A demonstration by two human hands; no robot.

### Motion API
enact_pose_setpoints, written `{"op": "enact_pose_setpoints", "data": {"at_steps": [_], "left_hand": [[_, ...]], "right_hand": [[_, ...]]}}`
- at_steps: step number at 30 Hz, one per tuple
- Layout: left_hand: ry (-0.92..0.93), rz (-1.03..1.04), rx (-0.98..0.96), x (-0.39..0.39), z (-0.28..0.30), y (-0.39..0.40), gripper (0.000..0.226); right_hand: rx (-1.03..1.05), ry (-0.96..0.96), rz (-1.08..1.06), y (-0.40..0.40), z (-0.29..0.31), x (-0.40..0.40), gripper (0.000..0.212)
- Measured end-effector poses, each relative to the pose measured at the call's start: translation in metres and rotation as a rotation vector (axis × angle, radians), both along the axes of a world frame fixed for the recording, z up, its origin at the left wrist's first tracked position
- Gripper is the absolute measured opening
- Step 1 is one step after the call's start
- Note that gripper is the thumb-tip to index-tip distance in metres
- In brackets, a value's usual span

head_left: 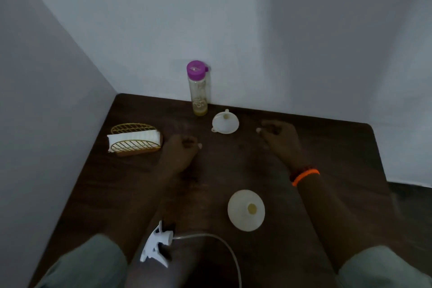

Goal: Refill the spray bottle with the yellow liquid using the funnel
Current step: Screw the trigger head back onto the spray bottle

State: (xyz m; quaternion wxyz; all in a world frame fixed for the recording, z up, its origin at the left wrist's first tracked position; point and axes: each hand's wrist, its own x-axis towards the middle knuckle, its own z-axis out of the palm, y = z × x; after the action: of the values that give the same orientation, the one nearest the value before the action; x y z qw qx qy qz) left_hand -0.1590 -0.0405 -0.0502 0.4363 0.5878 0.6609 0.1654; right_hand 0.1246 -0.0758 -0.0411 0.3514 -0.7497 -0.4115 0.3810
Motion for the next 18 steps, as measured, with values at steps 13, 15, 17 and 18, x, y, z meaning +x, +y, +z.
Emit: {"op": "enact_pose_setpoints", "data": {"at_steps": [13, 15, 17, 18], "left_hand": [[0.157, 0.017, -0.180, -0.119, -0.023, -0.196, 0.056], [0.153, -0.012, -0.221, -0.118, -0.026, -0.202, 0.060], [0.189, -0.031, -0.212, -0.115, -0.029, -0.206, 0.060], [0.192, -0.033, -0.208, -0.114, -0.030, -0.207, 0.058]], "right_hand": [[-0.503, 0.244, -0.032, -0.232, -0.001, -0.070, 0.025], [-0.525, 0.218, -0.011, -0.239, -0.007, -0.086, 0.028], [-0.556, 0.168, 0.028, -0.244, -0.010, -0.099, 0.031], [-0.575, 0.149, 0.051, -0.247, -0.011, -0.103, 0.032]]}}
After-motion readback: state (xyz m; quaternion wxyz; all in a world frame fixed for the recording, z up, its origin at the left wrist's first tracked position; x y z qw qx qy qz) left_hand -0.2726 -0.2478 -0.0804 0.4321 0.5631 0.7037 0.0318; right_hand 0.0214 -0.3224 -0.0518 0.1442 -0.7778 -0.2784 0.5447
